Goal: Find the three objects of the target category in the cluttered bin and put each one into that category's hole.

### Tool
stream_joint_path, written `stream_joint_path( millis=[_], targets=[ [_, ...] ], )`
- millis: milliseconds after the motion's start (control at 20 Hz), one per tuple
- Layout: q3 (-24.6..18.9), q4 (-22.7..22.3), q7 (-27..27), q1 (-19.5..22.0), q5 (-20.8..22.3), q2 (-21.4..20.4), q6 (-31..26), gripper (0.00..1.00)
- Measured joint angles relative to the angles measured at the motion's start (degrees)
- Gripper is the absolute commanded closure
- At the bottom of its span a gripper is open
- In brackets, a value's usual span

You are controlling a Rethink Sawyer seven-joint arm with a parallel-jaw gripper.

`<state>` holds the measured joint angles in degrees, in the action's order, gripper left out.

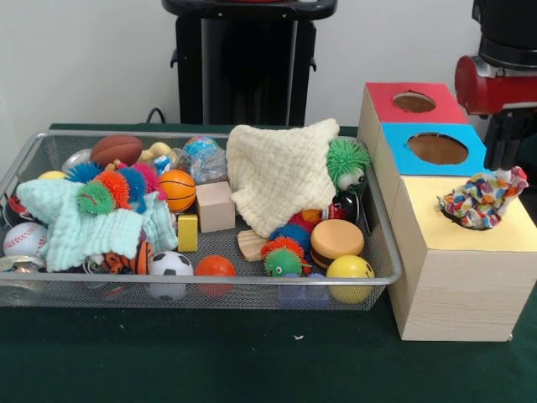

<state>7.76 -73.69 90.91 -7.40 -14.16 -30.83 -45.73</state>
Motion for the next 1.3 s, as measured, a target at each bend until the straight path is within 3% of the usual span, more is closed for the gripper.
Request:
stream_joint_path(
  millis=[450, 1300],
  targets=[
    [0.9, 0.1, 0.9, -2.0, 0.0, 2.1, 0.0, 1.0],
    [4.5, 0.7, 1.5, -2.1, 1.8, 4.4, 0.9, 1.0]
  ],
)
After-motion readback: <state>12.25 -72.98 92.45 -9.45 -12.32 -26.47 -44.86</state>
